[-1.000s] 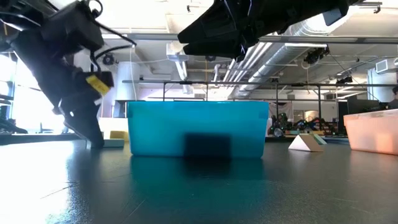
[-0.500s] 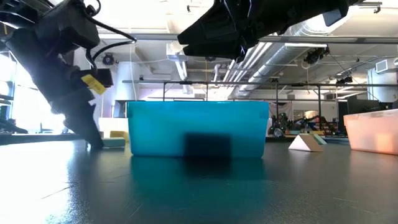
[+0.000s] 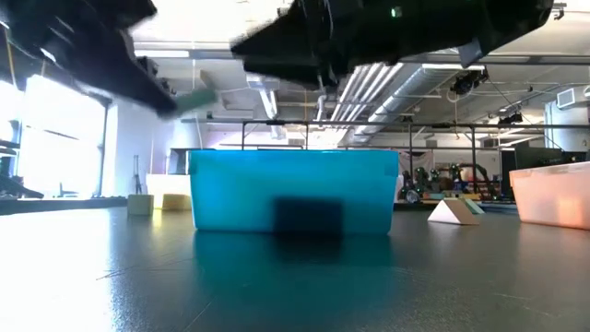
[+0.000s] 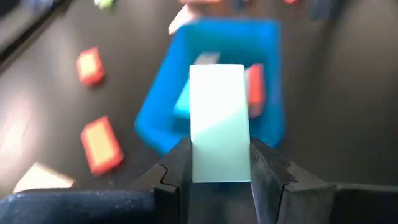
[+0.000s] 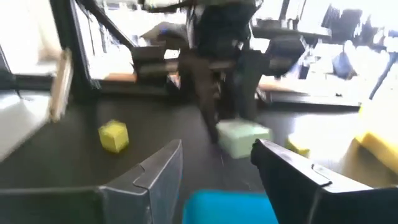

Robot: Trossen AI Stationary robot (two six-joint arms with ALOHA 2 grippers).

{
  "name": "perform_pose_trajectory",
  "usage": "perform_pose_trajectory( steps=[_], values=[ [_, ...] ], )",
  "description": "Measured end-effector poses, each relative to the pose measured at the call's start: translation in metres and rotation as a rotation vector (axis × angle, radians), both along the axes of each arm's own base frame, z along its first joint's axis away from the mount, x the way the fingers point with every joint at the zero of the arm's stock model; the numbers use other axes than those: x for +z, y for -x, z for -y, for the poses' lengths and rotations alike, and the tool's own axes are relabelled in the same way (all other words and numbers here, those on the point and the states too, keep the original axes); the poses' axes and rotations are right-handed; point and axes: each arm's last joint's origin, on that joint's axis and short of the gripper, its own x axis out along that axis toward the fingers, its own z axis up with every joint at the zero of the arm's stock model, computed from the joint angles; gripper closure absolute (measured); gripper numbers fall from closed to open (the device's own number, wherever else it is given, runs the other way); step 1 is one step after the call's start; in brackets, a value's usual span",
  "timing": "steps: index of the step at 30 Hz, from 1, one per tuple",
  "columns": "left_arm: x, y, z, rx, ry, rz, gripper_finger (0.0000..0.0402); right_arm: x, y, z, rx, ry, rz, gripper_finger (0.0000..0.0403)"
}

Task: Sort blocks by size
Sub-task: Put the light blue rectangular block into the blue bin

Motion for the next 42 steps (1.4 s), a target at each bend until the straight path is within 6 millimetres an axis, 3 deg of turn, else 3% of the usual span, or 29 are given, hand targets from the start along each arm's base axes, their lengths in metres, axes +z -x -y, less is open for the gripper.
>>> perform_pose_trajectory(
  steps=[8,15,28,34,42],
  values=[
    [0.013,-0.006,0.022,-0.108,-0.046,0.187,0.0309,0.006,-0.001,-0.003,0.09,0.033,0.069,0.0135],
    [0.019,-0.013,0.031,-0.15,-0.071,0.305,0.0309,0.018,-0.001,-0.004,0.121,0.019,0.19,0.0135],
    [0.026,-0.022,0.038,-0.183,-0.064,0.446,0.0303,0.036,-0.017,-0.011,0.187,0.088,0.29,0.0187],
    [0.026,-0.023,0.038,-0.182,-0.061,0.452,0.0299,0.034,-0.024,-0.015,0.21,0.091,0.267,0.0262],
    [0.022,-0.023,0.036,-0.156,-0.078,0.404,0.0256,0.046,-0.007,-0.03,0.011,0.115,0.131,0.0275]
  ],
)
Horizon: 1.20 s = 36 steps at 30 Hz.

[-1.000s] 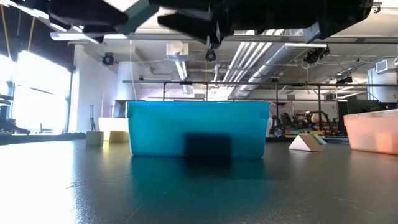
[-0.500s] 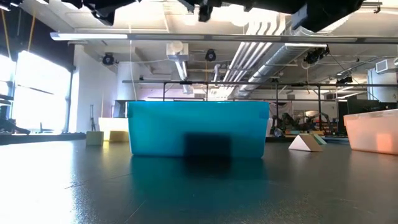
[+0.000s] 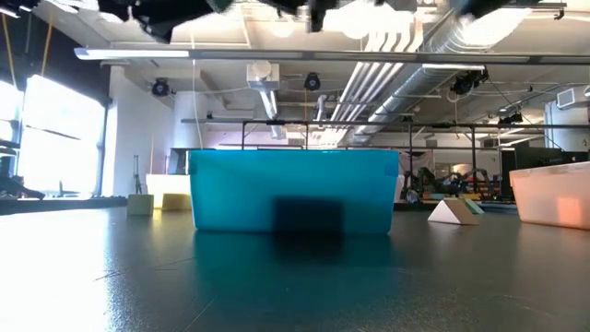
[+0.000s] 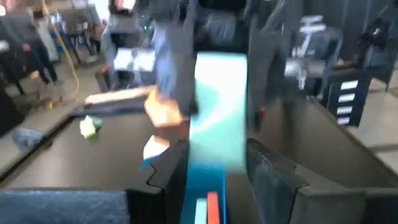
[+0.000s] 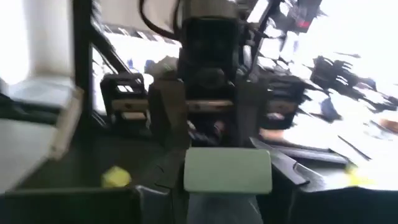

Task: Sort blocks by size
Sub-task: Put the light blue rectangular block into the blue bin

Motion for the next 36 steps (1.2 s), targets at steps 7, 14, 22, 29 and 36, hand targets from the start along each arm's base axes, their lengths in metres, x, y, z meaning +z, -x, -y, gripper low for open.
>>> perform_pose_trajectory(
  steps=[7,14,22,29,36],
  values=[
    [-0.011,-0.001,-0.007,0.035,0.022,-0.094,0.0235,0.028,0.037,-0.023,-0.231,0.062,-0.093,0.0275],
    [-0.02,0.003,-0.012,0.12,0.007,-0.18,0.0236,0.031,0.062,-0.03,-0.302,0.035,-0.217,0.0275],
    [-0.019,0.014,-0.02,0.2,0.015,-0.245,0.0236,-0.017,0.034,0.009,-0.302,-0.154,-0.433,0.0275],
    [-0.02,0.015,-0.021,0.203,0.005,-0.259,0.0236,-0.057,-0.003,0.041,-0.203,-0.261,-0.447,0.0275],
    [-0.022,0.016,-0.021,0.204,0.001,-0.273,0.0236,-0.065,0.0,0.044,-0.225,-0.289,-0.52,0.0217]
  ],
)
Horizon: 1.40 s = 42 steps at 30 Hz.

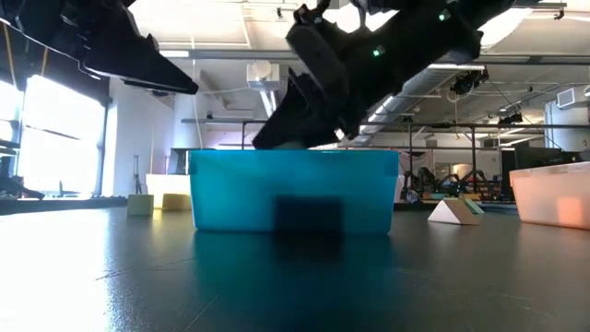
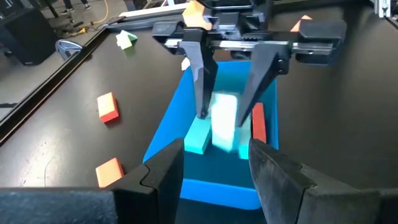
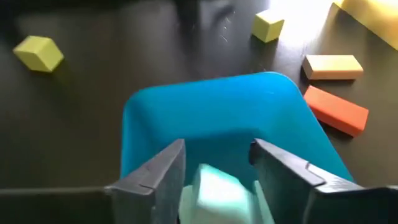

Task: Sort blocks by size
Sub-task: Put the light blue rectangular block into the blue bin, then put the light orange triangular block into the yellow bin

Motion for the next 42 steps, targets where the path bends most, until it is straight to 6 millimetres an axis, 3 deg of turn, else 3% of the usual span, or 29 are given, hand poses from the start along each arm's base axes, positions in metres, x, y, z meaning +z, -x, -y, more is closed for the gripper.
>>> perform_pose_trajectory(
  steps=[4,9,18,22,26,34,38,42],
  values=[
    [0.0,0.0,0.0,0.004,0.01,0.004,0.0236,0.007,0.004,-0.006,0.014,0.0,0.002,0.0189],
    [0.0,0.0,0.0,0.007,0.016,0.004,0.0236,0.019,0.018,-0.013,-0.036,0.051,-0.034,0.0184],
    [0.0,0.0,0.0,0.006,0.016,0.004,0.0236,0.055,0.074,-0.018,-0.252,0.268,-0.159,0.0188],
    [0.0,0.0,0.0,0.006,0.016,0.004,0.0236,0.06,0.098,0.0,-0.345,0.273,-0.297,0.0188],
    [0.0,0.0,0.0,0.007,0.016,0.004,0.0236,0.058,0.104,0.022,-0.405,0.251,-0.417,0.0188],
    [0.0,0.0,0.0,0.007,0.016,0.004,0.0236,0.007,0.095,0.085,-0.278,0.061,-0.454,0.0188],
    [0.0,0.0,0.0,0.007,0.016,0.004,0.0236,-0.006,0.102,0.112,-0.39,-0.025,-0.435,0.0188],
    [0.0,0.0,0.0,0.007,0.017,0.004,0.0236,-0.007,0.108,0.118,-0.525,-0.114,-0.458,0.0188]
  ],
)
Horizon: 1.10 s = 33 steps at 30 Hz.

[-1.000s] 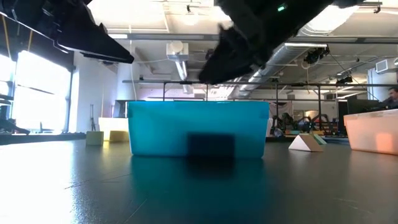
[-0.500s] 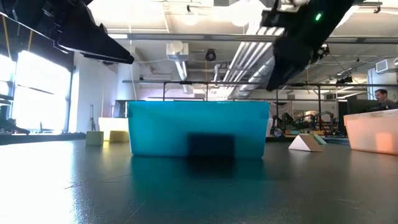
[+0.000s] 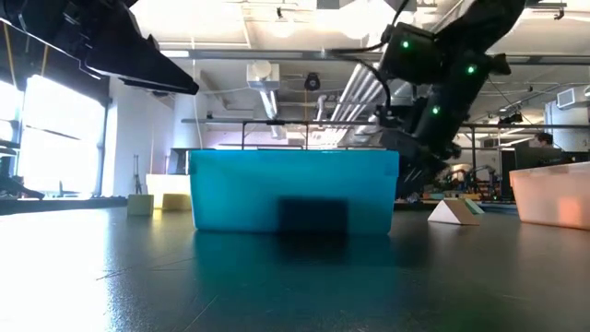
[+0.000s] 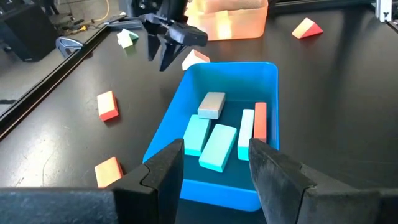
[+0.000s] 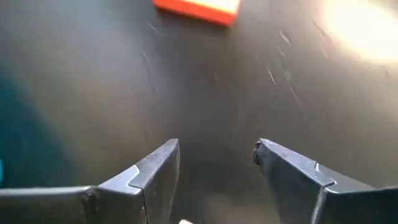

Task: Sort blocks by size
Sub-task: Put the light orange triangular block into the yellow bin

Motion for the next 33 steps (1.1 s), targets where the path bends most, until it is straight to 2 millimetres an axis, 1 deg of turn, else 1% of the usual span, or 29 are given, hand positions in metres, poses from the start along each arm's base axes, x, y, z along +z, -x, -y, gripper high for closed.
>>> perform_pose_trajectory(
  steps=[3,6,8,13,22,30,33],
  values=[
    [0.0,0.0,0.0,0.007,0.016,0.004,0.0236,0.007,0.002,-0.008,-0.076,-0.039,-0.032,0.0188],
    [0.0,0.0,0.0,0.01,0.023,0.006,0.0236,0.014,0.005,-0.022,-0.12,-0.064,-0.076,0.0188],
    [0.0,0.0,0.0,0.013,0.029,0.007,0.0236,0.018,0.005,-0.032,-0.139,-0.081,-0.074,0.0188],
    [0.0,0.0,0.0,0.017,0.037,0.009,0.0236,0.015,0.011,-0.051,-0.165,-0.153,-0.089,0.0188],
    [0.0,0.0,0.0,0.016,0.036,0.008,0.0236,0.0,0.023,-0.061,-0.245,-0.164,-0.059,0.0188],
    [0.0,0.0,0.0,0.013,0.029,0.007,0.0236,-0.021,0.03,-0.06,-0.242,-0.194,0.013,0.0189],
    [0.0,0.0,0.0,0.013,0.029,0.007,0.0236,-0.027,0.034,-0.059,-0.247,-0.191,0.033,0.0202]
  ],
)
